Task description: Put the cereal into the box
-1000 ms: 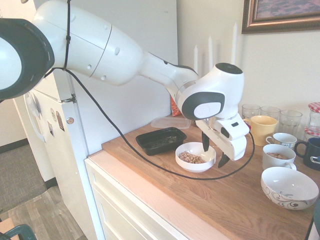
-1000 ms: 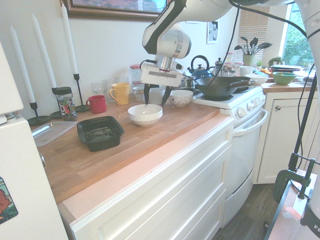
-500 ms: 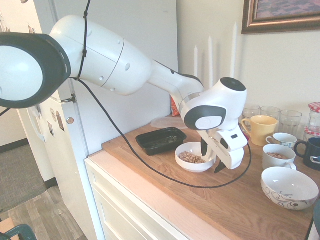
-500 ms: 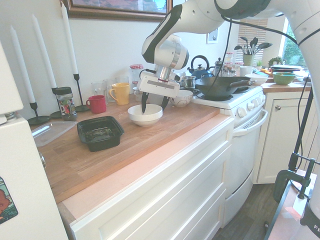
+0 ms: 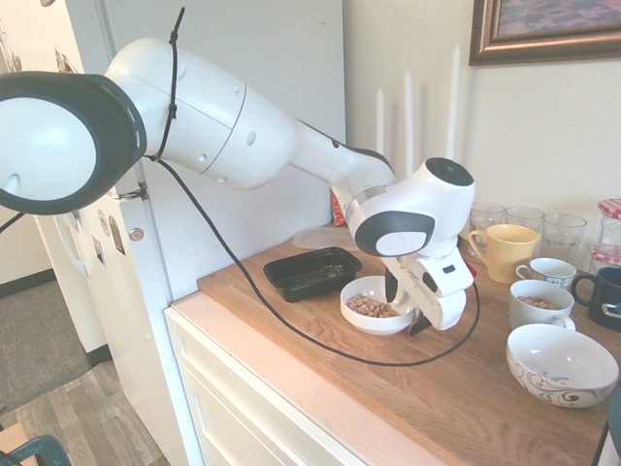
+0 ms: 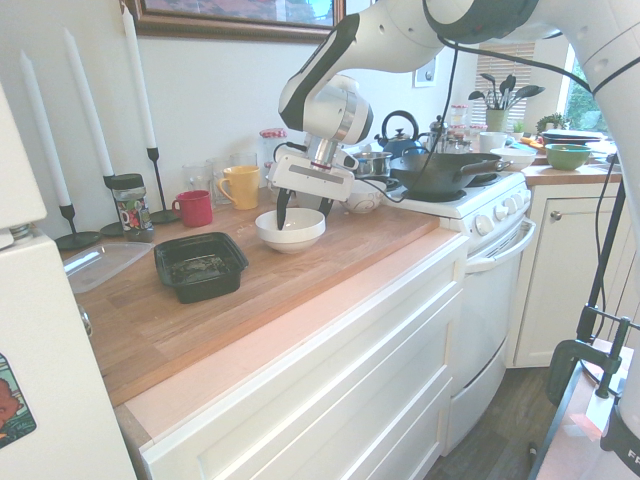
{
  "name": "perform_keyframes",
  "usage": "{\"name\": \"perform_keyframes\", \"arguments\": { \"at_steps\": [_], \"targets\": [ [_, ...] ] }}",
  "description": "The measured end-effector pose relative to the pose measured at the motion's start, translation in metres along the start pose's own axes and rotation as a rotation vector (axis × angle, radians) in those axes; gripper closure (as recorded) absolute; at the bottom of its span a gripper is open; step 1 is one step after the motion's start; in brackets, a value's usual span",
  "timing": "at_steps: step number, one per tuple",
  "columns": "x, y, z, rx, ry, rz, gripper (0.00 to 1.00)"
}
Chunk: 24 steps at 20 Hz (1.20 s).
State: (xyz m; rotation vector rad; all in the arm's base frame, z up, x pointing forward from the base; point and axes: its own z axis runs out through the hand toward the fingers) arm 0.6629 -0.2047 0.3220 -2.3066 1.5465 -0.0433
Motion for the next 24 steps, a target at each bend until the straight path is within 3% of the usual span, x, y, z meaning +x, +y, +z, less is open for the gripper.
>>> {"name": "perform_keyframes", "arguments": {
  "at_steps": [24],
  "targets": [
    [0.0011,-0.0047,-0.002,0.018,-0.013,-0.001,1.0]
  ]
}}
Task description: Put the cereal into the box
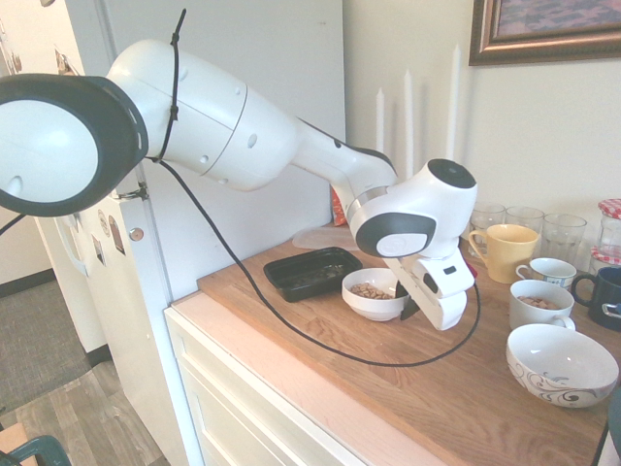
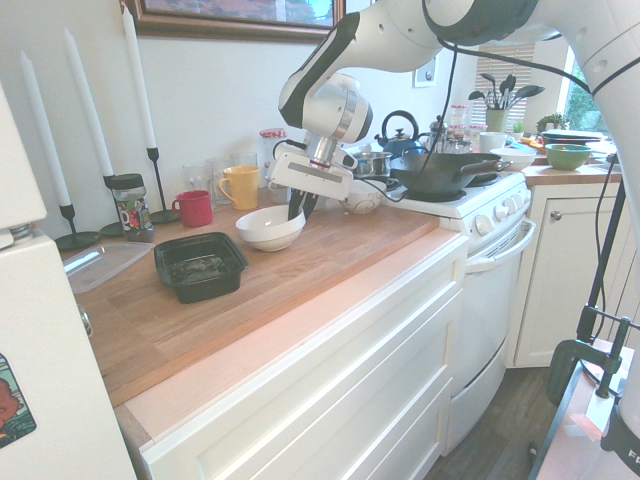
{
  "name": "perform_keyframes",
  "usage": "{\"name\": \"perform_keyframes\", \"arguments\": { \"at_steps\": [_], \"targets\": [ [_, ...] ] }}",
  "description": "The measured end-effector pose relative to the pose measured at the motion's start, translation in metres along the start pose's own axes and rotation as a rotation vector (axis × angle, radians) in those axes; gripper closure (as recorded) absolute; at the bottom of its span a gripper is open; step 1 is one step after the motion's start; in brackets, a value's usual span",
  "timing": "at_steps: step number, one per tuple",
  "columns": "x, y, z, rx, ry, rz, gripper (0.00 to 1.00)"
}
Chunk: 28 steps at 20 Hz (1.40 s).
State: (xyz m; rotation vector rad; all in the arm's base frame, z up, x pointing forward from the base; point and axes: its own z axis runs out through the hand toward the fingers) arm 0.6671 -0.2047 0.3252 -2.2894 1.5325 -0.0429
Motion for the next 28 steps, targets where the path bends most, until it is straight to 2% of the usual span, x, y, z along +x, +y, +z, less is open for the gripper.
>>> {"name": "perform_keyframes", "arguments": {
  "at_steps": [10,21,28],
  "targets": [
    [0.001,-0.004,-0.005,0.006,0.013,-0.008,1.0],
    [0.005,-0.038,-0.062,0.055,0.058,-0.043,1.0],
    [-0.035,-0.07,-0.103,0.015,0.125,-0.119,1.0]
  ]
}}
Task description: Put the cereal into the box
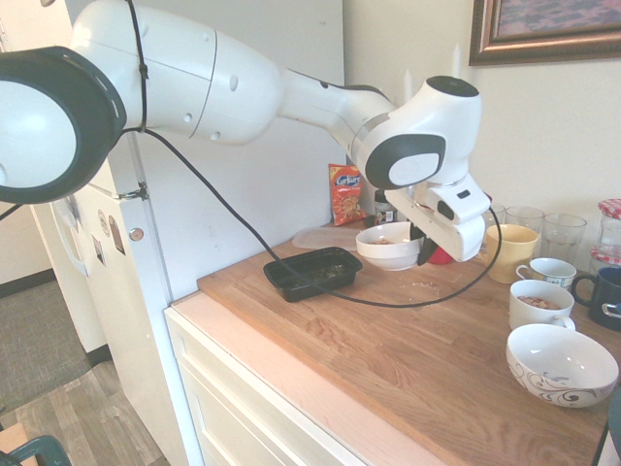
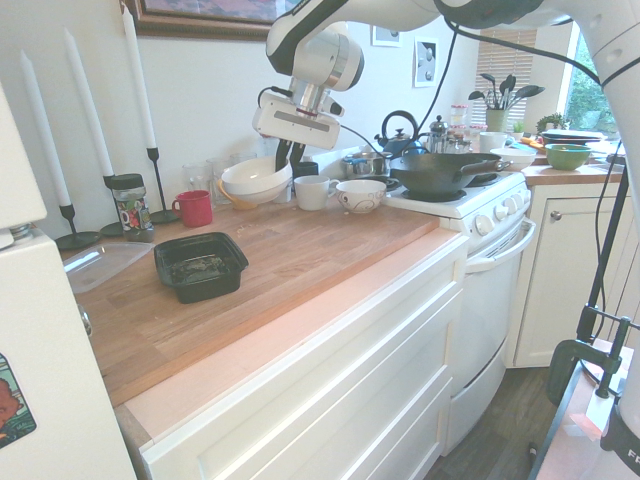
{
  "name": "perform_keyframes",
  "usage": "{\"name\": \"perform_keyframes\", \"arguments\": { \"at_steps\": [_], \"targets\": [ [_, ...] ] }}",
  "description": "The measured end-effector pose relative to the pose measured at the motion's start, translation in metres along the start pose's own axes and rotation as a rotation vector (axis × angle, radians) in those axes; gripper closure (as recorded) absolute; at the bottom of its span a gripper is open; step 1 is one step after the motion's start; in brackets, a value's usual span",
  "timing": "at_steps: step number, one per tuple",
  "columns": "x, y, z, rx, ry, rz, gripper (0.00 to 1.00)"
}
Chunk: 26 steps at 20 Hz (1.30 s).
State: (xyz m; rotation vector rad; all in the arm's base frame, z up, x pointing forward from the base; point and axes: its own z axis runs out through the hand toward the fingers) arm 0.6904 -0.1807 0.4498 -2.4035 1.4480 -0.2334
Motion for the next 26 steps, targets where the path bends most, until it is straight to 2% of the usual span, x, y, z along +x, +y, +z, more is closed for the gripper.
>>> {"name": "perform_keyframes", "arguments": {
  "at_steps": [6,11,26],
  "targets": [
    [-0.064,-0.048,-0.007,-0.073,0.063,-0.079,1.0],
    [-0.109,-0.068,0.006,-0.145,0.132,-0.121,1.0],
    [-0.203,-0.076,0.0,-0.341,0.406,-0.289,1.0]
  ]
}}
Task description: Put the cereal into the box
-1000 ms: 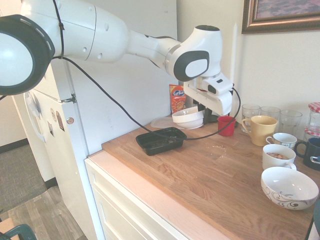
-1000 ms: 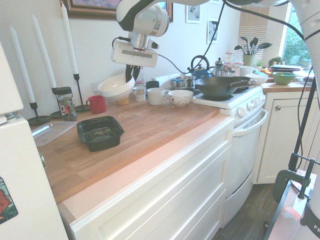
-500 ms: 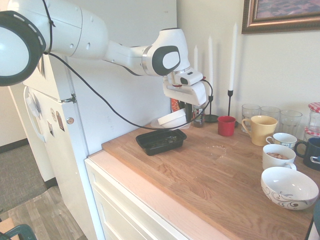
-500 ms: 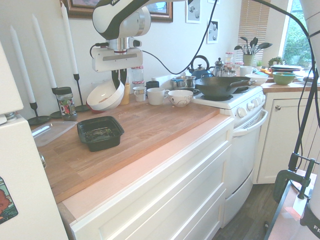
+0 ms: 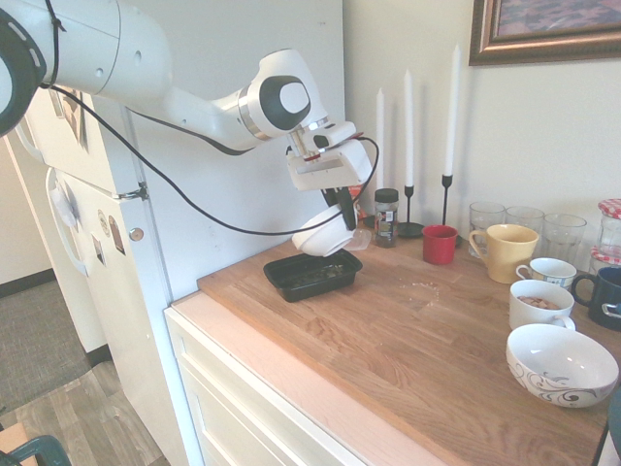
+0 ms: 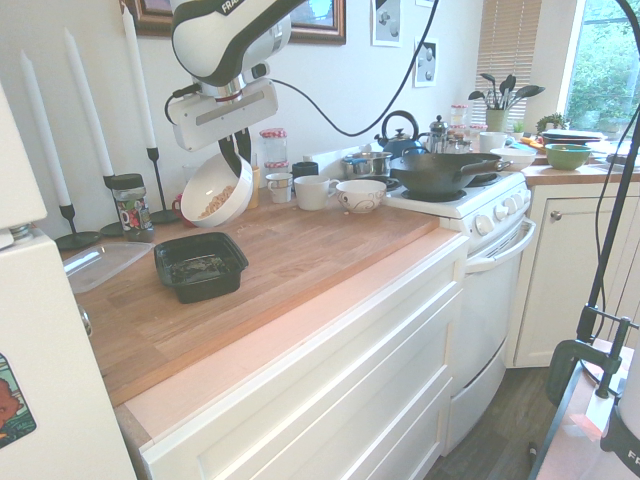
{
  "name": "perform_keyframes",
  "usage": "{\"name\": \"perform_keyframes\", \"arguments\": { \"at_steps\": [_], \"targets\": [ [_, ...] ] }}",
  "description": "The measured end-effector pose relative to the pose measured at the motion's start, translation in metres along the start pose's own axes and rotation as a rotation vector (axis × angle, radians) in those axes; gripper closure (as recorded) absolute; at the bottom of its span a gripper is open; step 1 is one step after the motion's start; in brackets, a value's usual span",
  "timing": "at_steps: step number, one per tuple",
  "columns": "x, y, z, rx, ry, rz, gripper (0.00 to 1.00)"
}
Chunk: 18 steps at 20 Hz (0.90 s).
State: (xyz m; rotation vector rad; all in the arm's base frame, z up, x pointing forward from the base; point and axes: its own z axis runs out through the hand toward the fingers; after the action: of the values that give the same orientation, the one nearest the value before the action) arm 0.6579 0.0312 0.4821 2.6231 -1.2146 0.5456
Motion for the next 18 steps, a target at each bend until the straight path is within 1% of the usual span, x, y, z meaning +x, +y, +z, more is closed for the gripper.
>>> {"name": "perform_keyframes", "arguments": {
  "at_steps": [5,10,13,18],
  "targets": [
    [-0.019,-0.007,0.001,-0.058,0.098,-0.054,1.0],
    [-0.039,-0.018,0.012,-0.097,0.139,-0.1,1.0],
    [-0.046,-0.023,0.021,-0.141,0.178,-0.143,1.0],
    [-0.049,-0.037,0.003,-0.187,0.252,-0.188,1.0]
  ]
}}
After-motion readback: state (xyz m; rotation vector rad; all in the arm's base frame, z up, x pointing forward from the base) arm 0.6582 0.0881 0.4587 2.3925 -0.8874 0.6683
